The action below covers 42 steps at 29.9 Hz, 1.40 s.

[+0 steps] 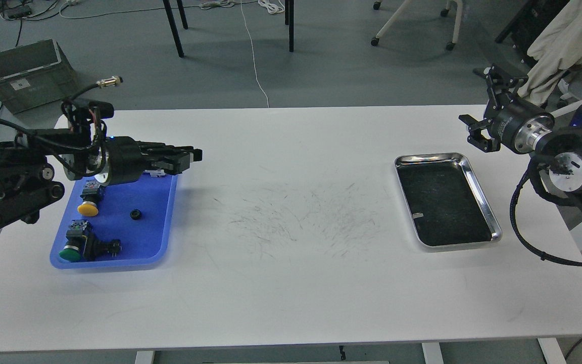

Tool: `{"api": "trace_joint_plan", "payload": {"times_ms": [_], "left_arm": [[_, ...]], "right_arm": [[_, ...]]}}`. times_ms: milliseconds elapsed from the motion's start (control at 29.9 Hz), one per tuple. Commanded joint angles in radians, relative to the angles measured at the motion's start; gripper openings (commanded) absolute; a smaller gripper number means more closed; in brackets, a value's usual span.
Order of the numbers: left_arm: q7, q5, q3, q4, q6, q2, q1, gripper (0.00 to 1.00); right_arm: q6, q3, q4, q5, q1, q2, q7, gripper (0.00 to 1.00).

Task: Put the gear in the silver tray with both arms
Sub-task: 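Carry the black gear with the left gripper toward the table center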

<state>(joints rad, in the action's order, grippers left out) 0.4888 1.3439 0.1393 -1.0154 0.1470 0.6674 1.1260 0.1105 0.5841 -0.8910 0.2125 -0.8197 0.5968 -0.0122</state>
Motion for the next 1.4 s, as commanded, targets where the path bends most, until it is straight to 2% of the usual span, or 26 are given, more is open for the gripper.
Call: {"api": "trace_joint_plan", "payload": {"times_ms": [0,100,234,568,1237,1371], "left_arm": [[0.0,0.006,0.003,0.017,0.002,-0.103,0.017,0.06],[0.0,0.044,0.014,0.038,0.002,-0.19,0.029,0.06],[0.0,0.058,0.042,0.124,0.002,-0.336,0.037,0.06],[0.0,0.058,0.049,0.428,0.008,-0.667,0.015,0.06],[0.0,0.05,0.083,0.509,0.002,-0.667,-0.031,0.06],[0.0,0.049,0.082,0.505,-0.001,-0.667,-0.045,0.06]], "right_arm": [[0.0,-0.001,0.001,0.002,-0.004,0.001,0.0,0.99],[0.0,-0.001,0.0,0.016,-0.009,0.009,0.003,0.99],[0.0,-0.001,0.001,0.022,-0.021,0.015,0.006,0.99],[-0.002,-0.024,0.007,0.028,-0.035,0.015,0.008,0.99],[-0.02,-0.055,0.021,0.01,-0.085,0.017,0.005,0.99],[-0.02,-0.038,0.021,0.008,-0.079,0.055,0.001,0.99]]}}
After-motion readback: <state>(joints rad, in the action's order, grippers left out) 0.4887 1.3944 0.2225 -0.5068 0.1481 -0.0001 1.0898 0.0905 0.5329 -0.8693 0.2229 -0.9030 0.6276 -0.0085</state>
